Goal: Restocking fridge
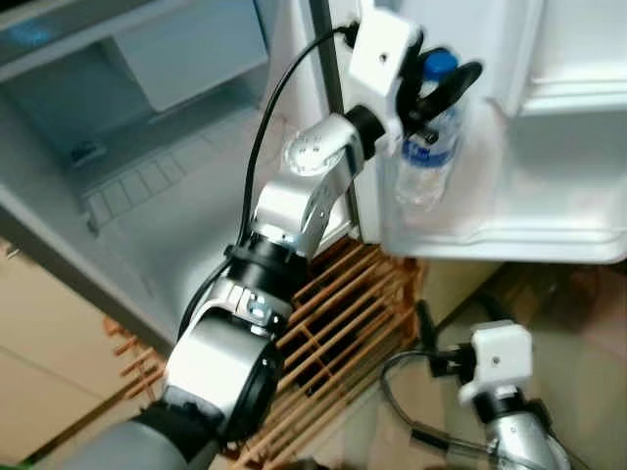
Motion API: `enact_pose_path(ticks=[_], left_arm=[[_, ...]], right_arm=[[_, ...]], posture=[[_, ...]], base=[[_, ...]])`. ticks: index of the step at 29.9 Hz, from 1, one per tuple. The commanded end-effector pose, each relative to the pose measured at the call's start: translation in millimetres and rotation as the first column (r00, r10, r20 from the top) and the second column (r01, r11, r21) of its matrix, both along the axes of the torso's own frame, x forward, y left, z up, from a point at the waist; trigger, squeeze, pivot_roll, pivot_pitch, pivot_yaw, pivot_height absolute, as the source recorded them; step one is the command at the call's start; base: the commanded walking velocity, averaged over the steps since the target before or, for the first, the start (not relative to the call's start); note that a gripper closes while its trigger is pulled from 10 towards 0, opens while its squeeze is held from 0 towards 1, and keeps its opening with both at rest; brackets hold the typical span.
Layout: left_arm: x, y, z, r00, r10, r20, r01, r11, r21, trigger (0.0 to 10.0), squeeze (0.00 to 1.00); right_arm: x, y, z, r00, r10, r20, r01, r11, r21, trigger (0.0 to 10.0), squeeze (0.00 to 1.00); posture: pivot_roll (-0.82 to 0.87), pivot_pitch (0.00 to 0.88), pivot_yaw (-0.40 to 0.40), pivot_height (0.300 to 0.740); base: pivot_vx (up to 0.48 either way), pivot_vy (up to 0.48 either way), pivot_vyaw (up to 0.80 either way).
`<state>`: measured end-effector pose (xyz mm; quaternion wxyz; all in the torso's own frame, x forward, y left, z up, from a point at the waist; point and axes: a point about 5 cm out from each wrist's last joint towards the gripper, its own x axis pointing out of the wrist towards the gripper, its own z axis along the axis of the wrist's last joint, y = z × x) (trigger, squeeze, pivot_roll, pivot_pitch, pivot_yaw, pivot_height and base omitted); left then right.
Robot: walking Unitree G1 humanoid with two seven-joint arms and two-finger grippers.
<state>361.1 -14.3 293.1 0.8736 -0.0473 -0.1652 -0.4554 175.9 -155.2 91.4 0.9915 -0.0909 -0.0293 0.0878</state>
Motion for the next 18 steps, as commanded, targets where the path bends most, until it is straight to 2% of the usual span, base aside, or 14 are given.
enact_pose_path(ticks=[1,3,4,5,6,12,18], left_arm=[[3.9,1.5,16,0.999,0.006,0.043,-0.006,1.0,0.001,10.0,0.0],[5.4,1.8,17,0.999,0.01,0.046,-0.01,1.0,-0.007,10.0,0.0],[7.4,-0.1,18,0.999,0.015,0.052,-0.013,0.999,-0.039,10.0,0.0],[7.4,-0.1,18,0.999,0.015,0.052,-0.013,0.999,-0.039,10.0,0.0],[7.6,-2.1,18,0.999,0.006,0.052,-0.003,0.998,-0.06,10.0,0.0],[6.1,-6.3,8,0.997,-0.003,0.082,0.009,0.997,-0.077,10.0,0.0],[3.8,-6.9,1,0.992,-0.02,0.124,0.03,0.996,-0.085,10.0,0.0]], right_arm=[[-3.3,4.0,7,0.999,0.037,0.035,-0.037,0.999,-0.016,10.0,0.0],[-4.3,3.7,8,0.998,0.036,0.042,-0.035,0.999,-0.018,10.0,0.0],[-5.4,2.3,13,0.996,0.028,0.08,-0.023,0.998,-0.061,10.0,0.0],[-5.4,2.3,13,0.996,0.028,0.08,-0.023,0.998,-0.061,10.0,0.0],[-6.6,2.1,19,0.991,0.003,0.133,0.011,0.994,-0.108,10.0,0.0],[-7.1,5.8,27,0.973,-0.037,0.228,0.08,0.98,-0.184,10.0,0.0],[-9.2,16.5,24,0.969,-0.026,0.246,0.082,0.972,-0.22,10.0,0.0]], posture=[[-0.23,0.097,0.25,0.723],[-0.23,0.106,0.252,0.723],[-0.24,0.12,0.256,0.723],[-0.24,0.12,0.256,0.723],[-0.25,0.135,0.264,0.723],[-0.26,0.161,0.287,0.723],[-0.25,0.176,0.297,0.723]], base=[[0.0,0.0,0.0],[0.0,0.0,0.0],[0.0,0.0,0.0],[0.0,0.0,0.0],[0.0,0.0,0.0],[0.0,0.0,0.0],[0.0,0.0,0.0]])
